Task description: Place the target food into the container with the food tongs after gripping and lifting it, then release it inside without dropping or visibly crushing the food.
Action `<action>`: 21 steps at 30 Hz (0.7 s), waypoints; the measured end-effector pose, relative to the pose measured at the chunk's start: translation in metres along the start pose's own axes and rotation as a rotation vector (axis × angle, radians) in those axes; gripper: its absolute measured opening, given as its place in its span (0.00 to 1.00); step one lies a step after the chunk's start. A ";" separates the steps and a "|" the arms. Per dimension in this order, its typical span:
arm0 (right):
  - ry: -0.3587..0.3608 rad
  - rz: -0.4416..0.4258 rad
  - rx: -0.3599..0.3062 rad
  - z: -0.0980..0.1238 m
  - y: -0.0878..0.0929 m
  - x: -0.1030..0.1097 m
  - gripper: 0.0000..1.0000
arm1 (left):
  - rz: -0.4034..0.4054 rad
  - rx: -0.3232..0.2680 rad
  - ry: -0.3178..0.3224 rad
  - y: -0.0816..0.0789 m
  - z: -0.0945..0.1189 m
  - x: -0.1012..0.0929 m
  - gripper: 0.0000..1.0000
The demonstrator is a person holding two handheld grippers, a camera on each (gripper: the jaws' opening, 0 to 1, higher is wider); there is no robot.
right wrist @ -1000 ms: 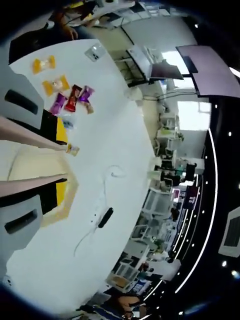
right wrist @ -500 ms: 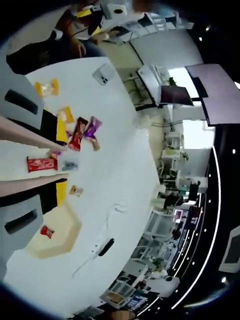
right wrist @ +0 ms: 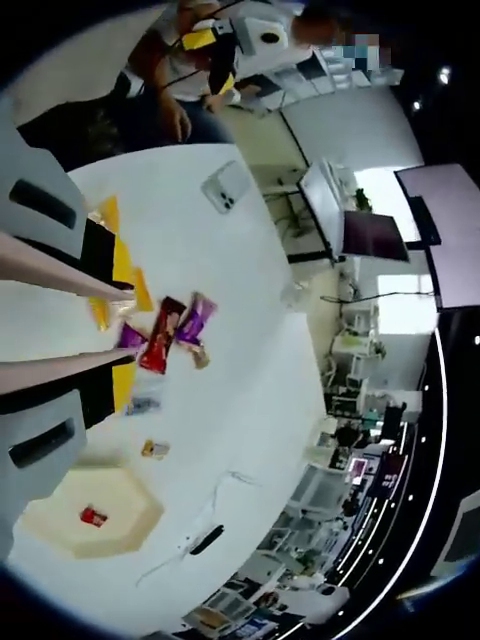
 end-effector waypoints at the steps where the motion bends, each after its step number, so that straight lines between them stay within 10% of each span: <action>1: -0.006 -0.005 0.000 -0.001 0.002 0.003 0.26 | -0.003 0.001 -0.003 -0.001 0.000 0.001 0.43; 21: -0.044 -0.004 0.026 -0.005 0.010 0.025 0.25 | 0.001 -0.007 -0.039 0.002 0.012 -0.001 0.43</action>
Point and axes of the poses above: the point that each gripper's makers call its tool centre point, and the gripper's own axes: z roughly backward along the fingers, x roughly to its left, y roughly out of its underside, the point moved 8 cm from there along z, roughly backward along the fingers, and after that the axes turned 3 degrees about -y, right-handed, at the moved point
